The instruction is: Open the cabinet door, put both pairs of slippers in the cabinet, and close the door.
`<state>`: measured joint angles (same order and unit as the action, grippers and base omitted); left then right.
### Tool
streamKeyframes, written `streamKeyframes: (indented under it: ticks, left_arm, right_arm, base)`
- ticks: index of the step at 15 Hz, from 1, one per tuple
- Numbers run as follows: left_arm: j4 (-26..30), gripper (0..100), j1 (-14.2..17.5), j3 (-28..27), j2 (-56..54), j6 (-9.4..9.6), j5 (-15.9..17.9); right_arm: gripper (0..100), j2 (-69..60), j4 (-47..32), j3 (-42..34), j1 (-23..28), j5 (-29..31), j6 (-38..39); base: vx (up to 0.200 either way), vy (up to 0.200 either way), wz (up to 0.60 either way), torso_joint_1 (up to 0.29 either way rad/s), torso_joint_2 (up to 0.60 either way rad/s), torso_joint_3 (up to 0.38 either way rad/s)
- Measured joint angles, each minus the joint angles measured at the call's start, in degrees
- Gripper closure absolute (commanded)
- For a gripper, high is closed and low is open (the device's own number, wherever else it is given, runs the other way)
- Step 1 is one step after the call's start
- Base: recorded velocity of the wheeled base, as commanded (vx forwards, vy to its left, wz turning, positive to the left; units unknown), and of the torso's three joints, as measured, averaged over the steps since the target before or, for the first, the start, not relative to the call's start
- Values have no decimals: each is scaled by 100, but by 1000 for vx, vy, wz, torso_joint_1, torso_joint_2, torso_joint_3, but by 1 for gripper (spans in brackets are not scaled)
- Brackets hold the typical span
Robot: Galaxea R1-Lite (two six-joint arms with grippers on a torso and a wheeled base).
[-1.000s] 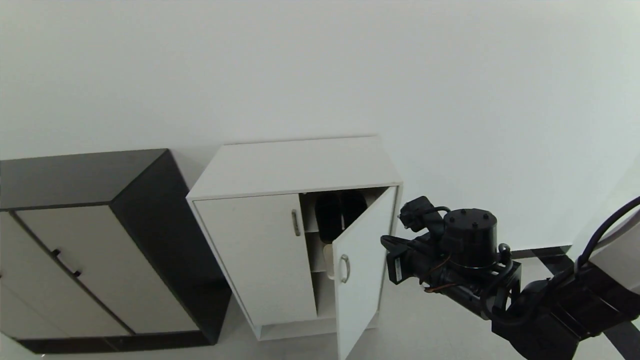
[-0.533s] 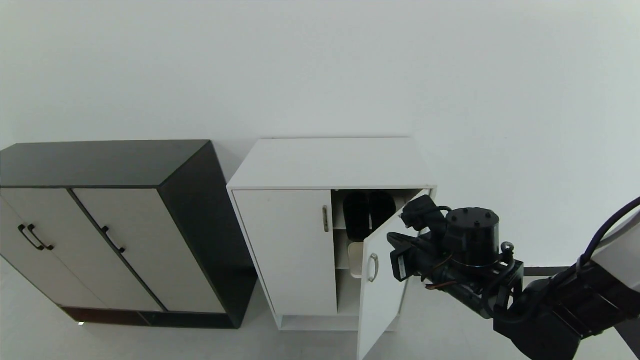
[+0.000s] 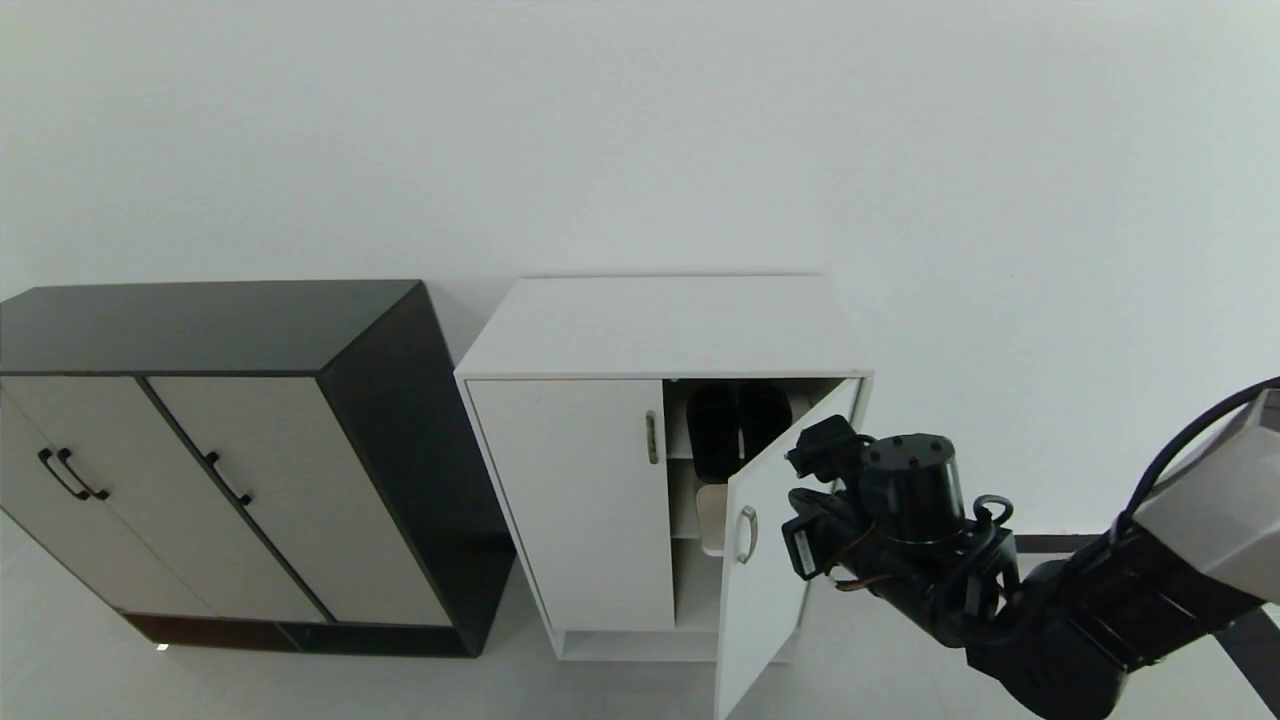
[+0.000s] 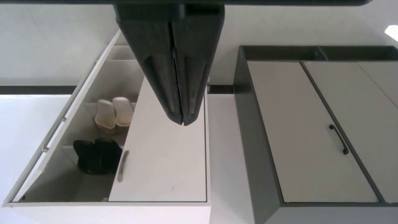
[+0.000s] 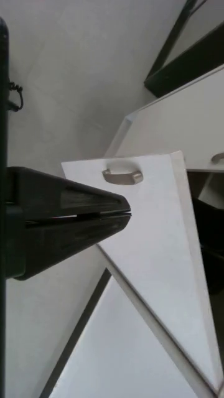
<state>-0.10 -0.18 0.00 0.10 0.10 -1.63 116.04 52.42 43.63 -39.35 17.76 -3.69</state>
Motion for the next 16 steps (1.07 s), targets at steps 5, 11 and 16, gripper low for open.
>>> streamKeyframes:
  ticks: [5,11,16]
  left_arm:
    - [2,100,0,0,0,0,0]
    - [0,100,0,0,0,0,0]
    - [0,100,2,0,0,0,7]
  right_arm:
    - [100,755,7,566,-26,-46,158]
    - [100,1477,23,1694,-12,-37,511]
    - [100,1742,735,1927,13,-115,703]
  base:
    - [0,0,0,0,0,0]
    - [0,0,0,0,0,0]
    - [0,0,0,0,0,0]
